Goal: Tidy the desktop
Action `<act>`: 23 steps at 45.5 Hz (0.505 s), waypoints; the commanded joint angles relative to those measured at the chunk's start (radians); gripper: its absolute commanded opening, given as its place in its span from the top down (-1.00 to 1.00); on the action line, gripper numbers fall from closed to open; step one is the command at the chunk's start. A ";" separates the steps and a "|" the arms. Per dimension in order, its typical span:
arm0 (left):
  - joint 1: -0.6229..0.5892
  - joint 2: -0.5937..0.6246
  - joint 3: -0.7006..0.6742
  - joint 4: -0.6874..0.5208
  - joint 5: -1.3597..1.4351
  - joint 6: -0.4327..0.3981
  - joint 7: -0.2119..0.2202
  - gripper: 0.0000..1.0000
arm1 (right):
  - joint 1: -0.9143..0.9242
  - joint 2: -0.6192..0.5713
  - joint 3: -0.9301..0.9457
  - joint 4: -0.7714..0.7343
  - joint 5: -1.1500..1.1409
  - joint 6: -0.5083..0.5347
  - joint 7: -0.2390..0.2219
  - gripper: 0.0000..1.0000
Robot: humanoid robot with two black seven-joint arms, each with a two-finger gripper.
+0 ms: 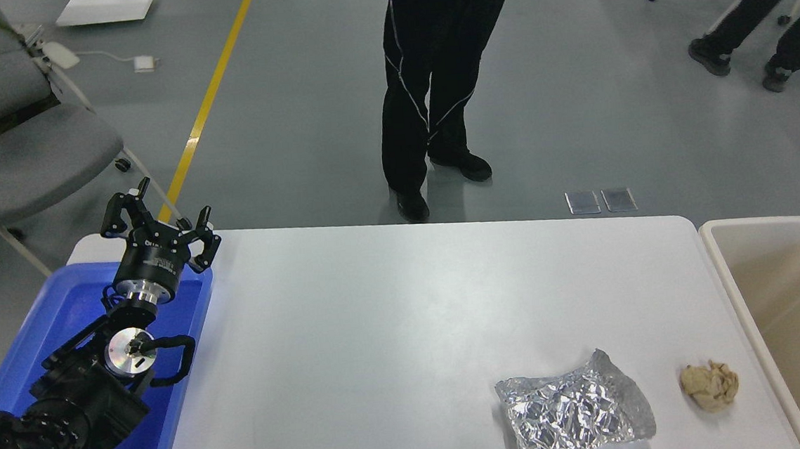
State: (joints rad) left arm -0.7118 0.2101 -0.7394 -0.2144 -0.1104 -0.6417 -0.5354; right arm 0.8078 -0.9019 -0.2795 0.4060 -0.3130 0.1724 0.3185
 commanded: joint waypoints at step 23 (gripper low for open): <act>0.000 0.000 0.000 0.000 0.000 -0.001 0.000 -1.00 | -0.289 0.428 0.195 -0.452 0.167 -0.192 -0.033 1.00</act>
State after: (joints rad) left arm -0.7118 0.2101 -0.7394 -0.2147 -0.1104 -0.6428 -0.5359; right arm 0.5643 -0.5520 -0.1384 0.0078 -0.1628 0.0685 0.2997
